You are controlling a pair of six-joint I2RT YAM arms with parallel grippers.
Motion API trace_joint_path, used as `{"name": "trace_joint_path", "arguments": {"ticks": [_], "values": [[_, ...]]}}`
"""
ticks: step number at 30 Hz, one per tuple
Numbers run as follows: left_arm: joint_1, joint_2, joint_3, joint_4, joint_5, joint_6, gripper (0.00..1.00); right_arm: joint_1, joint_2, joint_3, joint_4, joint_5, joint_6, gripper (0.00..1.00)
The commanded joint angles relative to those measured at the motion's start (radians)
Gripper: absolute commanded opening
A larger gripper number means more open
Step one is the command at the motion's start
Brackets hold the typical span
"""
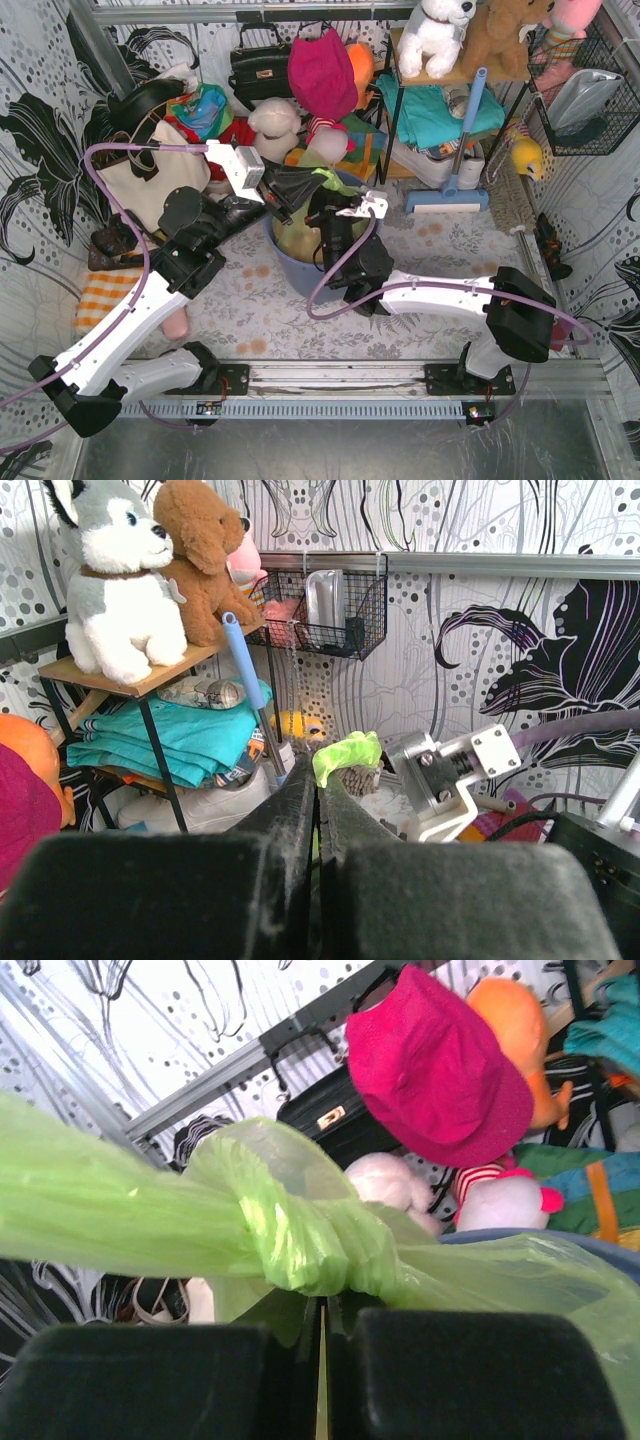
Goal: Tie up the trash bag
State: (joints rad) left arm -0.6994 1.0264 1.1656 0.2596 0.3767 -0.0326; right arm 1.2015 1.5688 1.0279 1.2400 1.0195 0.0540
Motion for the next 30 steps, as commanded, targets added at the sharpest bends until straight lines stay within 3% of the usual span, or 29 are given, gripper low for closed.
{"name": "trace_joint_path", "arguments": {"ticks": [1, 10, 15, 18, 22, 24, 30], "values": [[-0.003, -0.016, 0.002, 0.024, -0.001, -0.005, 0.08, -0.026, 0.004, 0.004, 0.186, 0.053, -0.123, 0.00], [-0.002, -0.018, 0.005, 0.014, -0.004, -0.005, 0.08, -0.043, 0.011, 0.005, 0.287, 0.003, -0.208, 0.00], [-0.002, -0.021, 0.003, 0.003, -0.002, -0.007, 0.08, -0.043, 0.058, 0.016, 0.454, -0.098, -0.325, 0.00], [-0.003, -0.028, 0.000, 0.000, -0.012, -0.007, 0.11, -0.045, 0.051, 0.012, 0.431, -0.198, -0.315, 0.00], [-0.002, -0.053, -0.013, -0.006, -0.069, -0.006, 0.46, -0.046, 0.018, -0.009, 0.359, -0.260, -0.260, 0.00], [-0.002, -0.076, -0.030, -0.008, -0.117, -0.009, 0.56, -0.046, 0.005, -0.021, 0.336, -0.269, -0.238, 0.00], [-0.003, -0.156, -0.095, -0.104, -0.292, -0.037, 0.61, -0.045, -0.035, -0.051, 0.286, -0.277, -0.197, 0.00]]}}
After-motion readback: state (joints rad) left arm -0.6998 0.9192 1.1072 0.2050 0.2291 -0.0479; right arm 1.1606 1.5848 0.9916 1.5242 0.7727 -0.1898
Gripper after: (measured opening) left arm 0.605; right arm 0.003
